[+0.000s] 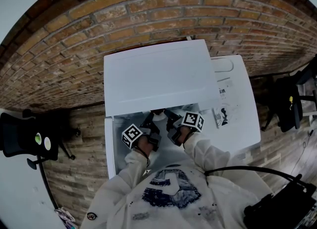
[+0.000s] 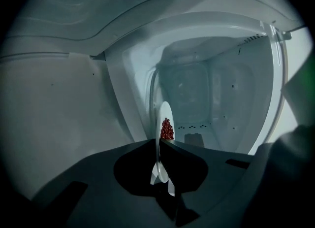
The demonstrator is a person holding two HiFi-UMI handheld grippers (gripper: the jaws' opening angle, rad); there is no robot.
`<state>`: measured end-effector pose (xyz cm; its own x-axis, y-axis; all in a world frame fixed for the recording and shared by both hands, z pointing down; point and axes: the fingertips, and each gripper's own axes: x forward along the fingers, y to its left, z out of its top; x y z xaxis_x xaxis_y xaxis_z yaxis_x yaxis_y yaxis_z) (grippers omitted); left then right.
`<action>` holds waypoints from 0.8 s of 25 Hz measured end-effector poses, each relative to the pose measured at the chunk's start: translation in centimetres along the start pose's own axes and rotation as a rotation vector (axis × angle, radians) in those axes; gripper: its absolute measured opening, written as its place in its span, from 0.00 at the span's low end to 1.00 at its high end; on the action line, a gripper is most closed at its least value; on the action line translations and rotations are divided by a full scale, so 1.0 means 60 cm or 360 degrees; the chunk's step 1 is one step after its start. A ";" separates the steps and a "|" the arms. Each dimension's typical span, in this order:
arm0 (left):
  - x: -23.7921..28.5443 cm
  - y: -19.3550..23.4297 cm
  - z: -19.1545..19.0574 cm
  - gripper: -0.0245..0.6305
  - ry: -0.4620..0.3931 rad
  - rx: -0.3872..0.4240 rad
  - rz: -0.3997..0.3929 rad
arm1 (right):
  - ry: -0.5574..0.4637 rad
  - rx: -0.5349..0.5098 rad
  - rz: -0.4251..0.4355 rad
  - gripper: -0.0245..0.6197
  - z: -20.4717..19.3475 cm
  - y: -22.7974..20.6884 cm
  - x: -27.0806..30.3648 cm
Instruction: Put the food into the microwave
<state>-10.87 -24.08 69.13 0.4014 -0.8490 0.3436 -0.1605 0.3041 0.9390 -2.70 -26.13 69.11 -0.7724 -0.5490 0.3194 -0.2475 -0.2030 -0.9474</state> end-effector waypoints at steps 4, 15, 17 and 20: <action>0.003 -0.001 -0.001 0.08 0.0004 -0.0021 -0.0006 | -0.0021 0.0011 0.0012 0.07 0.004 0.002 0.002; 0.002 -0.008 -0.001 0.18 0.0028 0.0052 -0.0029 | -0.0080 0.0010 0.0094 0.21 0.011 0.021 0.003; -0.001 -0.010 -0.002 0.19 0.0028 0.0047 -0.0036 | -0.0077 0.0017 0.0084 0.21 0.009 0.018 -0.001; -0.006 -0.012 -0.009 0.19 0.0039 0.0052 -0.0045 | -0.0088 0.0038 0.0078 0.21 0.009 0.011 -0.012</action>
<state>-10.41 -23.72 68.35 0.4280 -0.8461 0.3178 -0.1782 0.2657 0.9474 -2.00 -26.32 68.28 -0.7495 -0.6026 0.2739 -0.1957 -0.1936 -0.9614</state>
